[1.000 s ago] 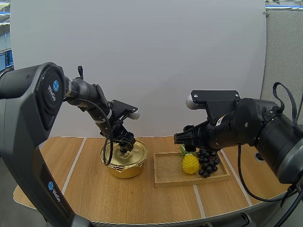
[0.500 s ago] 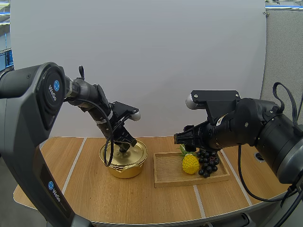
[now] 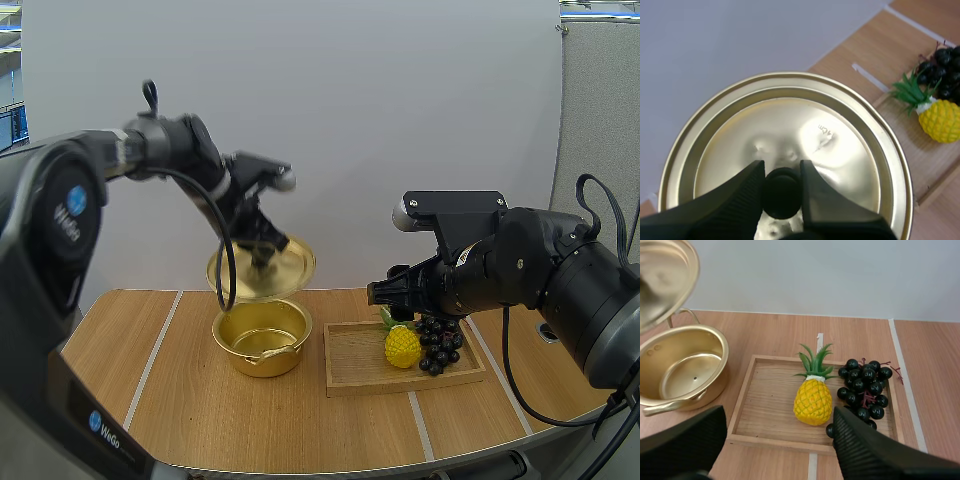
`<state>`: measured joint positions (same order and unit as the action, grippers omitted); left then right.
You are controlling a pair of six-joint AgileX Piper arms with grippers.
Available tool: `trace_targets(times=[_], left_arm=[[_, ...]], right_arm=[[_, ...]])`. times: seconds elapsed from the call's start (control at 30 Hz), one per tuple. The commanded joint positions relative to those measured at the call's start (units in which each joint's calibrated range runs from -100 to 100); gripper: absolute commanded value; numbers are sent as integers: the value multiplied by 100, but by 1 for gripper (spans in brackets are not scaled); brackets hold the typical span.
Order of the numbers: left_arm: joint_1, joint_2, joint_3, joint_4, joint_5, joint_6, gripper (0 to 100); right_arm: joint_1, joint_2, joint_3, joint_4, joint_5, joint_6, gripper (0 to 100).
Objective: Open the pot, put the pineapple inside, and close it
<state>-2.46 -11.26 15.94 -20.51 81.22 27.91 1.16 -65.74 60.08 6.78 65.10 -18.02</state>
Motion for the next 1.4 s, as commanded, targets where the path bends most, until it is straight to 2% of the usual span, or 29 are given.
trace_targets(times=[0.0,0.23,0.6,0.93,1.37], left_arm=[[-9,-517,-538,-22,45,-63,0],[-9,-1215,-1854,-9,68,-342,0],[-9,-1580,-3829,-9,-378,-507,0],[-9,-1768,-4079,-9,-642,-507,0],[-9,-1768,-4079,-9,-642,-507,0]], right_arm=[[-30,-44,-37,24,20,16,100],[-30,-44,-37,24,20,16,100],[-30,-44,-37,24,20,16,100],[-30,-44,-37,24,20,16,100],[-30,163,-37,99,-886,16,100]])
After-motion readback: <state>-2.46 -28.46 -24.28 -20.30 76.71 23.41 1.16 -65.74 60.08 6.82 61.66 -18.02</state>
